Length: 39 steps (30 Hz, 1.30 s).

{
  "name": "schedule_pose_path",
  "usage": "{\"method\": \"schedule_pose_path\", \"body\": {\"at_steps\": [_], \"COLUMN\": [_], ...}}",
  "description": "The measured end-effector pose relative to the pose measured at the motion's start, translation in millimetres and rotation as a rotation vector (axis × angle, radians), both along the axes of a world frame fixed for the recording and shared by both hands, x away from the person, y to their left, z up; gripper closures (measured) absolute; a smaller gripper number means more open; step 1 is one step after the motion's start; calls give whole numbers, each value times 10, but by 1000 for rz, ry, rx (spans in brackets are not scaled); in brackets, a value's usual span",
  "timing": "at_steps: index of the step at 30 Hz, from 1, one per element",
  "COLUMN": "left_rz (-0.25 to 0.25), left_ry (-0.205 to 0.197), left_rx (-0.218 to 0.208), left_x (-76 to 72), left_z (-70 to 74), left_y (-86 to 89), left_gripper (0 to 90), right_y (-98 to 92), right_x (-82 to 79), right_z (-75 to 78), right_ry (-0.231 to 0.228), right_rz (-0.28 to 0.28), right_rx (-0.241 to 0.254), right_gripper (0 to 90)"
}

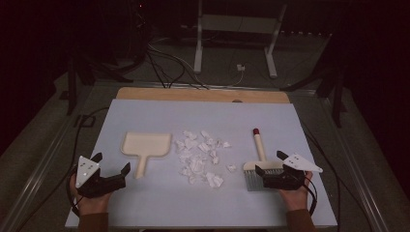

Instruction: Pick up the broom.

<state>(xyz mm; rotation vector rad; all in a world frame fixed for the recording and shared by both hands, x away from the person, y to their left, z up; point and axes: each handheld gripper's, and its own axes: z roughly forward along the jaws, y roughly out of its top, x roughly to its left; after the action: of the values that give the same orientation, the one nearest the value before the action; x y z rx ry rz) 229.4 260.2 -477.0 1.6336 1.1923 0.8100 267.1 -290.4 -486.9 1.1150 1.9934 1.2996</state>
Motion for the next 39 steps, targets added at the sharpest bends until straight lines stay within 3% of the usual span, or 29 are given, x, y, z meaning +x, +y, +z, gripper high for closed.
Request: {"method": "schedule_pose_path", "body": {"at_steps": [3, 10, 15, 19, 26, 39], "left_rz": [-1, 12, 28, 30, 36, 33], "left_ry": [7, 19, 1, 8, 12, 12], "left_rx": [14, 0, 12, 14, -1, 4], "left_x": [6, 25, 9, 21, -30, -20], "left_z": [-13, -51, -47, -67, -88, -93], "left_y": [-15, -2, -18, -31, -45, -67], "left_gripper": [7, 7, 7, 7, 7, 7], "right_y": [3, 8, 7, 18, 86, 115], "right_x": [4, 23, 14, 10, 26, 293], "right_z": [-5, -21, 4, 98, 322, 594], "right_ry": [8, 23, 15, 4, -15, 19], "right_rz": [-4, -14, -24, -29, -26, -63], "right_rx": [1, -8, -5, 14, -10, -16], "right_gripper": [0, 0, 0, 0, 1, 0]}}
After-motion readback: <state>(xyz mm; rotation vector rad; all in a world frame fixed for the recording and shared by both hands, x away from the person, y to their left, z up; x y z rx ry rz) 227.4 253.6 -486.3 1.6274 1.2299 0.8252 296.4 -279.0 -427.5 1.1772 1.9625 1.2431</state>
